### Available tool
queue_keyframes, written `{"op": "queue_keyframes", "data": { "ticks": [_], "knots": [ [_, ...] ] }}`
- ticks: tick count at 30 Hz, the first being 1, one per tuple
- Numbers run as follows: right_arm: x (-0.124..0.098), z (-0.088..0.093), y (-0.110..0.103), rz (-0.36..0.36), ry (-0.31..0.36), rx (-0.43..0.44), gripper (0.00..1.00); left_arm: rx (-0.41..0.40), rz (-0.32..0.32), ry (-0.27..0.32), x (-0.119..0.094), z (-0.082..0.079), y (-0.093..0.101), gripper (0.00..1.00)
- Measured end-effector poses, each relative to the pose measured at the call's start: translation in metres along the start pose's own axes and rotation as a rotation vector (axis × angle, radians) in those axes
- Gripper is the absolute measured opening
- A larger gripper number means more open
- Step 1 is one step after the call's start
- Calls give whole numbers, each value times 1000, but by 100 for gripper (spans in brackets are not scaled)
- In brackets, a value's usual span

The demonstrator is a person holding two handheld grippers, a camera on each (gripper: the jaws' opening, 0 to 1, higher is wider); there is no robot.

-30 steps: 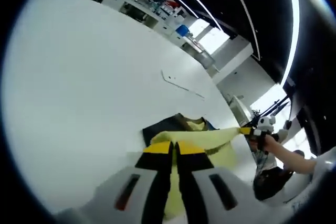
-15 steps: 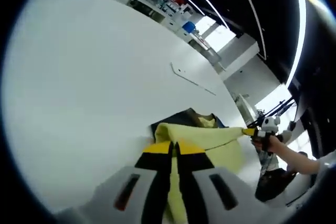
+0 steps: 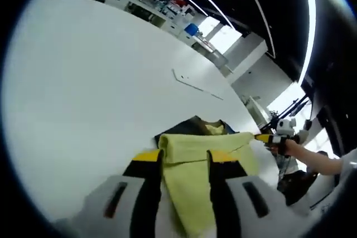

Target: Fold the garment on the visible template until the final outline fits inside the template.

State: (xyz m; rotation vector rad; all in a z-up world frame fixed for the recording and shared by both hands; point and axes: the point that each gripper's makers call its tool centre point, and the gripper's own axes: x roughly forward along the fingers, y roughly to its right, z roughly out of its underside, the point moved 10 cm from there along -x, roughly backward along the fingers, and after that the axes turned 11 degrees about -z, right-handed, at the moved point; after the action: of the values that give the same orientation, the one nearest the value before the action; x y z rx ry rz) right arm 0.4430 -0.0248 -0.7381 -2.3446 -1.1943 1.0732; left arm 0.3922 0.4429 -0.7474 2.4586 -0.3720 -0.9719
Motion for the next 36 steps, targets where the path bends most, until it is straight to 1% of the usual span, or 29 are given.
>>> {"op": "queue_keyframes", "data": {
  "ticks": [1,2,3,6,7,8,9,10,12,13,14,15,16,18,19,23,24,26,27,29,32,34,36],
  "knots": [
    [0,0,-1,-4,-7,-19,27,19,1,-5,0,0,0,39],
    [0,0,2,-5,-14,-35,31,27,-1,-5,-1,0,0,42],
    [0,0,2,3,-17,-57,38,42,-5,-3,-2,1,2,46],
    [1,2,0,4,-32,-113,55,67,-4,-2,-1,1,2,68],
    [1,2,-1,8,-37,-136,59,83,-2,-5,-1,1,3,75],
    [1,4,-3,7,-43,-153,63,107,5,-3,-1,1,3,80],
    [2,4,-5,6,-48,-175,68,136,7,-7,-2,1,3,83],
    [2,5,-6,8,-54,-190,72,147,8,-8,-3,1,4,86],
    [2,7,-8,7,-66,-229,81,230,30,-8,-5,2,8,93],
    [3,8,-10,2,-73,-240,84,244,32,-23,-6,5,12,95],
    [4,9,-12,-3,-77,-251,86,287,45,-39,-8,9,15,97],
    [4,10,-14,-7,-81,-260,89,307,52,-42,-7,10,15,99],
    [6,13,-18,-11,-84,-270,92,335,67,-76,-8,15,17,99],
    [8,14,-19,-18,-81,-282,98,366,87,-87,-9,21,23,99],
    [9,14,-20,-25,-86,-287,98,374,92,-97,-10,23,24,99],
    [13,26,-35,-70,-112,-295,96,402,111,-115,-11,32,36,99],
    [13,29,-39,-73,-114,-299,96,407,113,-120,-11,33,37,99],
    [13,32,-38,-79,-119,-303,95,413,125,-127,-9,34,37,99],
    [13,33,-40,-90,-118,-306,94,412,135,-123,-10,37,42,99],
    [15,35,-44,-101,-116,-308,94,403,148,-116,-9,38,45,99],
    [19,37,-47,-113,-112,-312,91,406,152,-123,-5,42,47,99],
    [21,36,-45,-118,-112,-308,92,407,150,-138,-2,46,49,99],
    [24,35,-40,-119,-111,-300,91,409,145,-149,2,47,46,99]
  ]
}}
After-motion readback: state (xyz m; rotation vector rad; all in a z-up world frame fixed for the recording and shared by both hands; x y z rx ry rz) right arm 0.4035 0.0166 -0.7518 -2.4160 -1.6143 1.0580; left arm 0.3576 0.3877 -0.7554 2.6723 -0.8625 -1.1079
